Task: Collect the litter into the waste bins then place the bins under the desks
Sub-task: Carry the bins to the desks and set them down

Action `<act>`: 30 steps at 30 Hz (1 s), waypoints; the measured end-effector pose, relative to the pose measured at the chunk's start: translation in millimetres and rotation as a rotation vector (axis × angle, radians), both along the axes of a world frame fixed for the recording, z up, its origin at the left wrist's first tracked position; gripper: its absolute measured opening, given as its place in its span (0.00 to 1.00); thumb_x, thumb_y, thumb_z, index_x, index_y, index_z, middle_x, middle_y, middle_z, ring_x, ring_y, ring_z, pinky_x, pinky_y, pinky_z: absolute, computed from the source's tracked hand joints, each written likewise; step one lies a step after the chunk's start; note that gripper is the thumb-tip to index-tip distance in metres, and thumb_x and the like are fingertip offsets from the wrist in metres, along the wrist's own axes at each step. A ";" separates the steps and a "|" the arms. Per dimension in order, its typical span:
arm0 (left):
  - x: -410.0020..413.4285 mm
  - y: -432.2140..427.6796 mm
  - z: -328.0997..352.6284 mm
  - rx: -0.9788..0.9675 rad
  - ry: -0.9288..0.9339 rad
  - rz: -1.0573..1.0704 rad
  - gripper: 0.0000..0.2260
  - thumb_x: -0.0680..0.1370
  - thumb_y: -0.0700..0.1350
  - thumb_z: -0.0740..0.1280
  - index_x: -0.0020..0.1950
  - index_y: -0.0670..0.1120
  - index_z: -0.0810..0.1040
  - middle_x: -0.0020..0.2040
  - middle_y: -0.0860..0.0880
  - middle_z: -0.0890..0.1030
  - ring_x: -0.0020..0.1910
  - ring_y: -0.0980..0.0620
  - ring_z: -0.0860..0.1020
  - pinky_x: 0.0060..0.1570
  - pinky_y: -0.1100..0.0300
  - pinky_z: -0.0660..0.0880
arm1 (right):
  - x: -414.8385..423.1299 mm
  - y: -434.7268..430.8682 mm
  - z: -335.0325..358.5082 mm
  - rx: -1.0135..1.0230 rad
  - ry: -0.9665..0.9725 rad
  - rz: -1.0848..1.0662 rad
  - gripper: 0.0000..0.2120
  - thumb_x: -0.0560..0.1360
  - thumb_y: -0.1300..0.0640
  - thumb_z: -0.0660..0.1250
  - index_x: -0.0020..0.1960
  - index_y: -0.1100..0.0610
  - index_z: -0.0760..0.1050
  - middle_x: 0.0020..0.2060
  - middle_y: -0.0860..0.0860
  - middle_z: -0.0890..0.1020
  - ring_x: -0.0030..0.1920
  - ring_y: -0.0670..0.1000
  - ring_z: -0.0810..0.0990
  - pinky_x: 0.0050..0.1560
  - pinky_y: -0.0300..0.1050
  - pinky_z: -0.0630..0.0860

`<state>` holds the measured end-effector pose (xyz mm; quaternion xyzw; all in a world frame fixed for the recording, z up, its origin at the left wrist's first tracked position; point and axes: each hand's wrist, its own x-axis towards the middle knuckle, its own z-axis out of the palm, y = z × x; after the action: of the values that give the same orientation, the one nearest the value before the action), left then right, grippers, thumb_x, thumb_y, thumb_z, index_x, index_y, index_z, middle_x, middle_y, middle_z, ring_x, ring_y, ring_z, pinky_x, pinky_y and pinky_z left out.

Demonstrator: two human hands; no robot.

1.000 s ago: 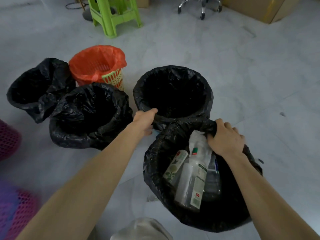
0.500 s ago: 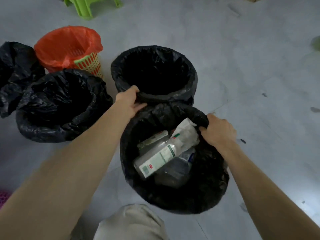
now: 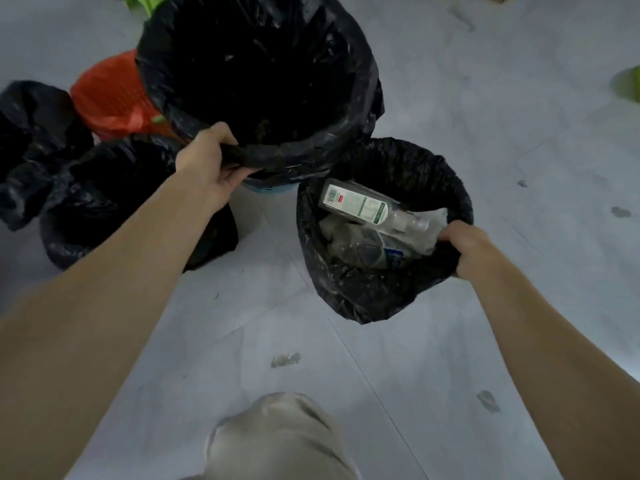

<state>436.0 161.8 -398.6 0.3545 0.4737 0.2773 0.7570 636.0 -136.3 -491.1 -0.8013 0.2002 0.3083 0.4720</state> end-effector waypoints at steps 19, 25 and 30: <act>-180.8 -5.3 334.2 -0.197 0.268 0.317 0.04 0.71 0.36 0.66 0.43 0.43 0.73 0.43 0.45 0.74 0.42 0.46 0.78 0.39 0.51 0.81 | -89.1 54.5 292.3 0.180 0.168 -0.212 0.24 0.77 0.61 0.59 0.72 0.55 0.65 0.65 0.63 0.75 0.54 0.68 0.79 0.26 0.63 0.78; -300.8 -74.0 456.9 -0.270 0.352 0.558 0.04 0.72 0.35 0.65 0.39 0.40 0.71 0.38 0.44 0.72 0.39 0.46 0.77 0.33 0.54 0.83 | -164.1 62.7 444.3 0.195 0.168 -0.055 0.24 0.74 0.62 0.62 0.69 0.56 0.66 0.63 0.64 0.75 0.55 0.70 0.78 0.30 0.66 0.79; -429.8 -133.7 511.6 -0.335 0.308 0.748 0.02 0.73 0.37 0.64 0.43 0.41 0.71 0.43 0.44 0.72 0.44 0.47 0.77 0.33 0.53 0.80 | -263.1 87.5 548.6 0.202 0.179 0.118 0.26 0.75 0.67 0.65 0.70 0.54 0.62 0.65 0.65 0.71 0.58 0.70 0.76 0.44 0.72 0.79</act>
<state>6.2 28.1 113.0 0.0679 0.7151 0.3957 0.5722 372.9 -48.8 57.5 -0.7295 0.1620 0.4241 0.5116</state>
